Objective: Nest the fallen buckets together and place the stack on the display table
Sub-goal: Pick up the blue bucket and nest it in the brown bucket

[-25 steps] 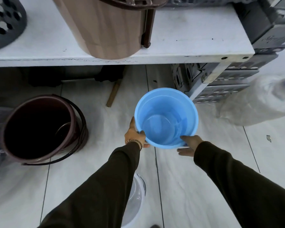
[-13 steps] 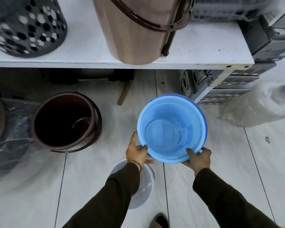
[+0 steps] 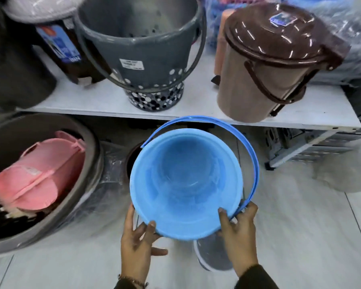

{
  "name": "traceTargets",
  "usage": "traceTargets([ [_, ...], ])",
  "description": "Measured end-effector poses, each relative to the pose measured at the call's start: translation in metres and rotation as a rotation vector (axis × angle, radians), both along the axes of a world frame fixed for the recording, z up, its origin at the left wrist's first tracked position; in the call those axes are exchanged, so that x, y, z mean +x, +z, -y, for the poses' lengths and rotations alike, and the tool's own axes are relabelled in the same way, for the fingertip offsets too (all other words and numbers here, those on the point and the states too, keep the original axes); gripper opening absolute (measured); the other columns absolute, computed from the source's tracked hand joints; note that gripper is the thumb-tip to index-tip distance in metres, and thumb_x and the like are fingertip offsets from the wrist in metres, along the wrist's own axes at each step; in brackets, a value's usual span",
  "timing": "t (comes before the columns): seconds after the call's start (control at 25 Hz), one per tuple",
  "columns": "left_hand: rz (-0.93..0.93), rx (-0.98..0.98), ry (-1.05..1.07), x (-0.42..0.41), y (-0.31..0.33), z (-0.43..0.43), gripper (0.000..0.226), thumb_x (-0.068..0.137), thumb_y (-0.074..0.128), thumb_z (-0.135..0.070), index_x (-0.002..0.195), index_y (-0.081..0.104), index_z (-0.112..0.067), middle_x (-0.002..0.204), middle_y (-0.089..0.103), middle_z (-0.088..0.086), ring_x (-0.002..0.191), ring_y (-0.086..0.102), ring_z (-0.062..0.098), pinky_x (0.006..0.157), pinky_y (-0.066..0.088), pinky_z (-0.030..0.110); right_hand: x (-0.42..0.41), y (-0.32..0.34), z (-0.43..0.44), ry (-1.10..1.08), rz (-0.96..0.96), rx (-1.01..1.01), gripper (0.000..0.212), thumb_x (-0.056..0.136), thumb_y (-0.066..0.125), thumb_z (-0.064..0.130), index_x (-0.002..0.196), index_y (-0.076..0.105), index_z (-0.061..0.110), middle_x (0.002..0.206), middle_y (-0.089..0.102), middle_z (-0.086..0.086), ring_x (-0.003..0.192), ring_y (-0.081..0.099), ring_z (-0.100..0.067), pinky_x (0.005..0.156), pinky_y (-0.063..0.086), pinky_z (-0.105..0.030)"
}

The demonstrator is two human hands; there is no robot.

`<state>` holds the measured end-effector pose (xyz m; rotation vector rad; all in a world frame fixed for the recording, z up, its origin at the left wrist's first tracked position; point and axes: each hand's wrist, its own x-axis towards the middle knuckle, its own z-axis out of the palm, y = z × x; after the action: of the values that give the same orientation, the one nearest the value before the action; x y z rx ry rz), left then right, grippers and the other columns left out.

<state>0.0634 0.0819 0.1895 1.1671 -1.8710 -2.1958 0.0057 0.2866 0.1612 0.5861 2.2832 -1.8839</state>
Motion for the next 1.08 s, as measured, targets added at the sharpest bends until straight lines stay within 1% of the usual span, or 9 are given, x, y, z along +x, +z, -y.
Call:
traceTargets([
  [0.08, -0.001, -0.038, 0.046, -0.003, -0.004, 0.041, 0.071, 0.094, 0.06, -0.004, 0.148, 0.032, -0.04, 0.105, 0.075, 0.008, 0.075, 0.077, 0.025, 0.043, 0.057, 0.034, -0.012, 0.0, 0.049, 0.06, -0.016, -0.044, 0.034, 0.095, 0.062, 0.009, 0.109, 0.036, 0.027, 0.108, 0.067, 0.006, 0.099, 0.07, -0.018, 0.074, 0.064, -0.037],
  [0.12, 0.004, -0.044, 0.057, -0.008, -0.008, 0.054, 0.07, 0.095, 0.059, -0.004, 0.149, 0.031, -0.038, 0.105, 0.073, 0.007, 0.076, 0.076, 0.026, 0.043, 0.057, 0.033, -0.019, -0.004, 0.066, 0.073, -0.003, -0.056, 0.034, 0.096, 0.06, 0.008, 0.11, 0.036, 0.027, 0.109, 0.066, 0.006, 0.099, 0.069, -0.017, 0.074, 0.064, -0.036],
  [0.28, 0.046, 0.009, 0.08, -0.025, -0.039, 0.101, 0.067, 0.096, 0.056, -0.003, 0.15, 0.031, -0.034, 0.092, 0.071, -0.001, 0.071, 0.072, 0.024, 0.044, 0.058, 0.031, -0.039, -0.043, 0.12, 0.091, 0.072, 0.034, 0.036, 0.093, 0.062, 0.011, 0.109, 0.035, 0.03, 0.105, 0.064, 0.008, 0.098, 0.069, -0.025, 0.082, 0.06, -0.057],
  [0.52, 0.156, 0.042, 0.049, -0.048, -0.085, 0.132, 0.065, 0.097, 0.054, -0.002, 0.149, 0.031, -0.034, 0.09, 0.071, 0.004, 0.055, 0.073, 0.011, 0.042, 0.056, 0.029, -0.061, -0.086, 0.148, 0.038, 0.183, 0.103, 0.035, 0.093, 0.06, 0.004, 0.113, 0.036, 0.02, 0.106, 0.062, -0.006, 0.095, 0.068, -0.029, 0.076, 0.062, -0.055],
  [0.6, 0.217, 0.052, 0.04, -0.055, -0.097, 0.141, 0.065, 0.097, 0.054, -0.002, 0.149, 0.031, -0.034, 0.093, 0.071, 0.008, 0.053, 0.072, 0.013, 0.041, 0.055, 0.027, -0.067, -0.095, 0.151, 0.021, 0.253, 0.122, 0.035, 0.093, 0.059, 0.002, 0.115, 0.036, 0.016, 0.107, 0.061, -0.01, 0.093, 0.068, -0.03, 0.073, 0.063, -0.054],
  [0.76, 0.319, 0.104, 0.031, -0.062, -0.122, 0.144, 0.068, 0.096, 0.054, 0.001, 0.149, 0.032, -0.034, 0.108, 0.066, 0.015, 0.066, 0.071, 0.028, 0.039, 0.055, 0.027, -0.066, -0.115, 0.152, 0.003, 0.38, 0.17, 0.037, 0.092, 0.061, 0.002, 0.11, 0.032, 0.016, 0.108, 0.061, -0.013, 0.092, 0.065, -0.032, 0.074, 0.062, -0.048],
  [0.88, 0.41, 0.15, 0.082, -0.071, -0.145, 0.138, 0.069, 0.095, 0.053, 0.006, 0.147, 0.037, -0.037, 0.117, 0.06, 0.014, 0.091, 0.069, 0.046, 0.039, 0.056, 0.032, -0.067, -0.138, 0.148, -0.016, 0.517, 0.121, 0.045, 0.088, 0.065, -0.003, 0.109, 0.03, 0.015, 0.104, 0.054, -0.011, 0.096, 0.063, -0.037, 0.072, 0.061, -0.049],
  [0.96, 0.459, 0.147, 0.09, -0.074, -0.172, 0.133, 0.068, 0.094, 0.053, 0.007, 0.145, 0.04, -0.036, 0.125, 0.059, 0.011, 0.101, 0.066, 0.047, 0.044, 0.058, 0.037, -0.071, -0.157, 0.142, -0.027, 0.636, 0.028, 0.053, 0.083, 0.068, -0.01, 0.11, 0.03, 0.015, 0.108, 0.049, -0.013, 0.103, 0.063, -0.042, 0.075, 0.061, -0.055],
  [1.08, 0.55, 0.1, 0.048, -0.068, -0.202, 0.129, 0.064, 0.092, 0.052, 0.003, 0.144, 0.041, -0.033, 0.136, 0.053, 0.013, 0.11, 0.062, 0.046, 0.06, 0.061, 0.046, -0.067, -0.18, 0.129, 0.064, 0.774, -0.02, 0.058, 0.076, 0.075, -0.008, 0.12, 0.04, 0.005, 0.12, 0.055, -0.019, 0.104, 0.066, -0.04, 0.071, 0.063, -0.047],
])
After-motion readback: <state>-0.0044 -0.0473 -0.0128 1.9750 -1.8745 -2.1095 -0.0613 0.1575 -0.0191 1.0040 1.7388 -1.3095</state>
